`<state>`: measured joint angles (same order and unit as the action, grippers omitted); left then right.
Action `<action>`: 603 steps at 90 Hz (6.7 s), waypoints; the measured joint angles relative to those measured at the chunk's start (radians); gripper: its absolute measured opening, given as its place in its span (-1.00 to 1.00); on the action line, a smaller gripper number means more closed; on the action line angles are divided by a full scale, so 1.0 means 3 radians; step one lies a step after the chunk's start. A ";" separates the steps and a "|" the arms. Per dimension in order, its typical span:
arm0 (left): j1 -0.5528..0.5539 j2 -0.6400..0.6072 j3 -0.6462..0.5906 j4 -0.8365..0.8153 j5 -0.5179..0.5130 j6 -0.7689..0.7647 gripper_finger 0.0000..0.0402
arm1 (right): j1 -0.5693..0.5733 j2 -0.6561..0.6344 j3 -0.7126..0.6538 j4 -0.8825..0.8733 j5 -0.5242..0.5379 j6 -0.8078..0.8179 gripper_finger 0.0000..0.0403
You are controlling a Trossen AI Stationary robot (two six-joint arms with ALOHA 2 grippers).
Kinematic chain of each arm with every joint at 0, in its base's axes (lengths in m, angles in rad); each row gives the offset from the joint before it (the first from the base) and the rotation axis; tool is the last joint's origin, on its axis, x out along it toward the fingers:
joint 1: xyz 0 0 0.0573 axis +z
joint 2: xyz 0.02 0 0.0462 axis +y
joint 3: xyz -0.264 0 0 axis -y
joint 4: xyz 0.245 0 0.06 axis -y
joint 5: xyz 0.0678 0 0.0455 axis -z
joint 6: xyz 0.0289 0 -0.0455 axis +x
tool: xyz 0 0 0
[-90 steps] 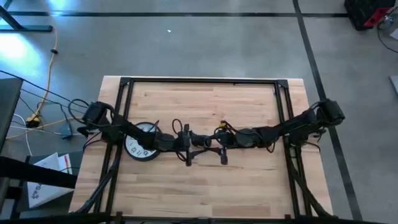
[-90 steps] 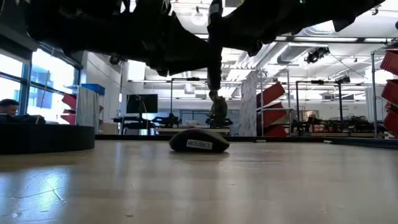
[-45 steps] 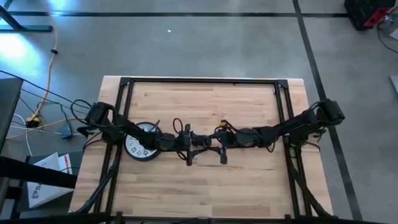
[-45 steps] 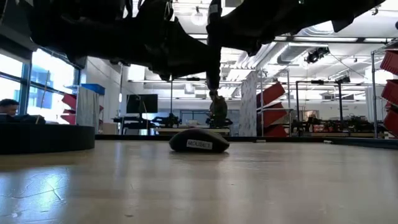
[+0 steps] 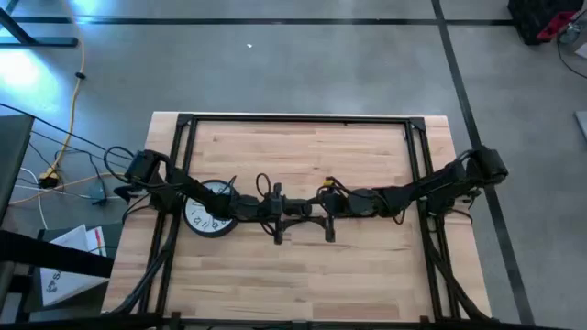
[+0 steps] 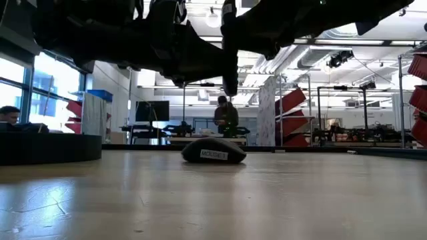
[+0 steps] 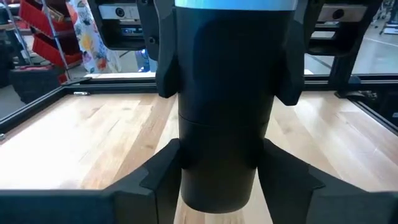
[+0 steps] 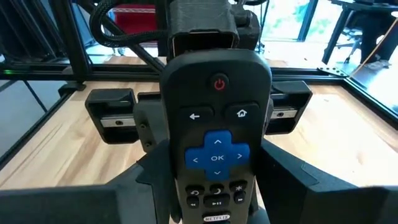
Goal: Insert battery
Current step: Open the black remote battery compartment, then open the remote battery compartment
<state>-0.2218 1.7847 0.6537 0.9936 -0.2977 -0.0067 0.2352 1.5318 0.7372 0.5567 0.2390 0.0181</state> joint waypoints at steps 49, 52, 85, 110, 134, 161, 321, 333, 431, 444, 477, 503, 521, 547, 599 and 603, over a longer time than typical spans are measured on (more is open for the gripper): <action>0.0008 0.0099 0.0003 0.0019 -0.0013 0.0001 -0.19 | 0.0004 0.0006 -0.0006 0.0027 0.0004 -0.0003 -0.23; 0.0010 0.0099 0.0004 0.0019 -0.0012 0.0003 -0.19 | 0.0005 0.0006 -0.0006 0.0038 0.0010 -0.0019 -0.23; 0.0019 0.0103 0.0001 -0.0058 -0.0007 0.0032 -0.18 | 0.0006 0.0006 -0.0006 0.0025 0.0027 -0.0058 -0.23; 0.0019 0.0107 -0.0001 -0.0154 0.0007 0.0032 -0.18 | 0.0009 0.0006 -0.0006 -0.0021 0.0064 -0.0055 -0.23; -0.0022 0.0112 -0.0004 -0.0183 -0.0007 0.0094 -0.18 | 0.0010 0.0003 0.0001 -0.0154 0.0101 0.0012 -0.23; -0.0044 0.0026 -0.0004 -0.0358 -0.0090 0.0151 -0.18 | 0.0024 -0.0025 0.0004 -0.0245 0.0145 0.0003 -0.23; -0.1162 -0.0243 -0.0007 -0.1124 -0.0585 -0.0869 -0.19 | 0.0988 0.0811 0.0041 -0.0605 0.0315 0.1570 -0.82; -0.1421 -0.0244 0.0052 -0.1232 -0.0795 -0.1081 -0.18 | 0.1117 0.0955 0.0349 -0.0766 0.0355 0.1515 -0.82; -0.2391 0.0821 0.0894 -0.1733 -0.1456 -0.1159 -0.08 | 0.1706 0.2186 0.2521 -0.2659 0.0613 0.2038 -0.40; -0.2347 0.0892 0.0998 -0.1721 -0.1484 -0.0737 0.03 | 0.1710 0.2186 0.2521 -0.2713 0.0620 0.1968 -0.23; -0.2073 0.1163 0.1055 -0.1673 -0.1133 -0.0950 0.07 | 0.1715 0.2336 0.2516 -0.2719 0.0626 0.1520 -0.16; -0.2060 0.1170 0.1050 -0.1653 -0.1139 -0.1080 0.07 | 0.1710 0.2404 0.2523 -0.2630 0.0772 0.1508 -0.19; -0.2045 0.1047 0.1037 -0.1811 -0.1209 -0.1095 0.01 | 0.1661 0.2407 0.2518 -0.2566 0.0769 0.1786 -0.46; -0.1930 0.0744 0.1034 -0.2420 -0.1203 -0.0949 -0.26 | 0.1452 0.2339 0.2514 -0.2568 0.0141 0.2396 -0.72; -0.1874 0.0596 0.1043 -0.2781 -0.1275 -0.0526 0.05 | 0.1110 0.2166 0.2508 -0.2943 -0.0763 0.2421 -0.72; -0.1876 0.0579 0.1040 -0.2820 -0.1351 -0.0447 0.06 | 0.1083 0.2146 0.2510 -0.3068 -0.0810 0.2394 -0.72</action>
<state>-0.7845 1.9585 0.9657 0.1477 -0.7030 -0.1408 0.5599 2.1757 1.4902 -0.3637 -0.0040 0.7362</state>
